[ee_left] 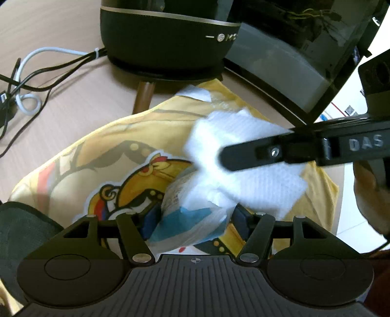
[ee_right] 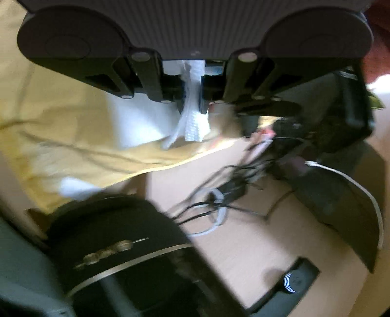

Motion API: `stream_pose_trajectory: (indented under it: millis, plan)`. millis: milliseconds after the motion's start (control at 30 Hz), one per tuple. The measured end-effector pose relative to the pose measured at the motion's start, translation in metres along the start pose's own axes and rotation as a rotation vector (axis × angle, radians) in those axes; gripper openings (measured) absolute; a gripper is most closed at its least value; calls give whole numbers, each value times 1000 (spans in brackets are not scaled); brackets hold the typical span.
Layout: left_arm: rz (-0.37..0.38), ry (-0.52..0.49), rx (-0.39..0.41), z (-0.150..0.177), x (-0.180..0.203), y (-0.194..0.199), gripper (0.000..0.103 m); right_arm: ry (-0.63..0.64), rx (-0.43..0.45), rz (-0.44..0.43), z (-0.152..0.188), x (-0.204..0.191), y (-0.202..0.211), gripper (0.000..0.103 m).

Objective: Organize soft objects
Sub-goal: 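Keep wiping the packet's surface with the right tool while the left tool holds it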

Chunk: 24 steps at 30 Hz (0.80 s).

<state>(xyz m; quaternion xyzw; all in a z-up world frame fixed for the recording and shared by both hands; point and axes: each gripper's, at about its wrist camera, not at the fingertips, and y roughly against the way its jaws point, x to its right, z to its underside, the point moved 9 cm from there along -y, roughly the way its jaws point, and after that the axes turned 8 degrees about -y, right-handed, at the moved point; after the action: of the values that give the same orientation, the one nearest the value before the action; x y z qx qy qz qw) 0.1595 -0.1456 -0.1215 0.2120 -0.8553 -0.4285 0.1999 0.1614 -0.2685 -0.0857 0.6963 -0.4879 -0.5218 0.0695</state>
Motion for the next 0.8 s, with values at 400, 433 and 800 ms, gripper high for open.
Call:
stream_pose_trajectory:
  millis: [400,433,800]
  plan:
    - [7,-2,-30,5,0,-4,73,367,17,388,27,29,4,45]
    - [8,-1,-31,5,-1,-3,74,411,13,398,31,26,1,48]
    - [-8,7,-21,7,-4,3,87,410,87,381,13,15,-5,8]
